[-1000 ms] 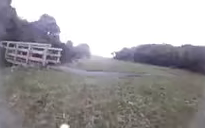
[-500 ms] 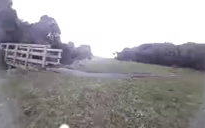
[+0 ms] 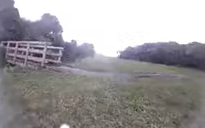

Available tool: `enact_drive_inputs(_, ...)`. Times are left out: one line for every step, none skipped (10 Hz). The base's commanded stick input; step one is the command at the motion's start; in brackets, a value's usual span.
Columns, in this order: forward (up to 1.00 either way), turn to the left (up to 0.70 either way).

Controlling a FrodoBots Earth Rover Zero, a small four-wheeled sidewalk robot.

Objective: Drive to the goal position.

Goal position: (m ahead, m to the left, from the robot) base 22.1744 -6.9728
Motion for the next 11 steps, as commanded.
enact_drive_inputs(0.70,0.00)
enact_drive_inputs(0.70,0.00)
enact_drive_inputs(0.70,-0.08)
enact_drive_inputs(0.70,-0.20)
enact_drive_inputs(0.70,-0.35)
enact_drive_inputs(0.70,-0.35)
enact_drive_inputs(0.70,-0.35)
enact_drive_inputs(0.70,-0.35)
enact_drive_inputs(0.70,-0.35)
enact_drive_inputs(0.70,-0.35)
enact_drive_inputs(0.70,-0.35)
